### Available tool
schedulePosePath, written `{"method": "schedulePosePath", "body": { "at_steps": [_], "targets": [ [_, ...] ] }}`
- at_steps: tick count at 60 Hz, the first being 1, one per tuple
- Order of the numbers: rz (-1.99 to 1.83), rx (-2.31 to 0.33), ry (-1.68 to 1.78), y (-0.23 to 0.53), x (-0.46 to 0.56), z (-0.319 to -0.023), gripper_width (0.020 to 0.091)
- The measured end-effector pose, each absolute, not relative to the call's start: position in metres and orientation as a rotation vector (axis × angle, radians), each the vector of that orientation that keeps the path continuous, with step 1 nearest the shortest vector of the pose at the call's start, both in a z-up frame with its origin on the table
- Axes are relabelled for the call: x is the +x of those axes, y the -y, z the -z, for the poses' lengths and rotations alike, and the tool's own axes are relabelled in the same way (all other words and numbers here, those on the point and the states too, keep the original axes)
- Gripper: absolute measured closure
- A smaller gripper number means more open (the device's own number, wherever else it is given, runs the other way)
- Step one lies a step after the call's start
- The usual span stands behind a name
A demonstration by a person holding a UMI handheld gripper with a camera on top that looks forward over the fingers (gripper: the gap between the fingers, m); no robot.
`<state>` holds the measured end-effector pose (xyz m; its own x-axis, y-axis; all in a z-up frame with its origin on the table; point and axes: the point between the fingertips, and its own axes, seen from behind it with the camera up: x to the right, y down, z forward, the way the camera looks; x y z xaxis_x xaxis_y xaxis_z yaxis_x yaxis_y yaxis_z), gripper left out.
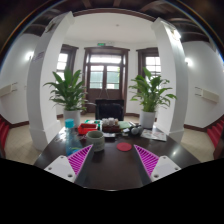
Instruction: Pour water
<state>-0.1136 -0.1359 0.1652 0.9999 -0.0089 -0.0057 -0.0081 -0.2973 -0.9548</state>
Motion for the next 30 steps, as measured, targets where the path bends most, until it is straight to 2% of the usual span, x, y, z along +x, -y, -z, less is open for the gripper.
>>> {"method": "schedulePosePath", "body": {
  "at_steps": [9,10,14,30],
  "targets": [
    [-0.089,-1.884,0.060,0.140,-0.154,-0.151,0.0293],
    [-0.101,-1.886,0.064,0.131,-0.153,-0.158,0.0293],
    [-0.157,-1.908,0.108,0.137,-0.172,-0.146,0.0293],
    [-0.184,-1.859,0.135,0.078,-0.177,-0.154,0.0293]
  ]
}}
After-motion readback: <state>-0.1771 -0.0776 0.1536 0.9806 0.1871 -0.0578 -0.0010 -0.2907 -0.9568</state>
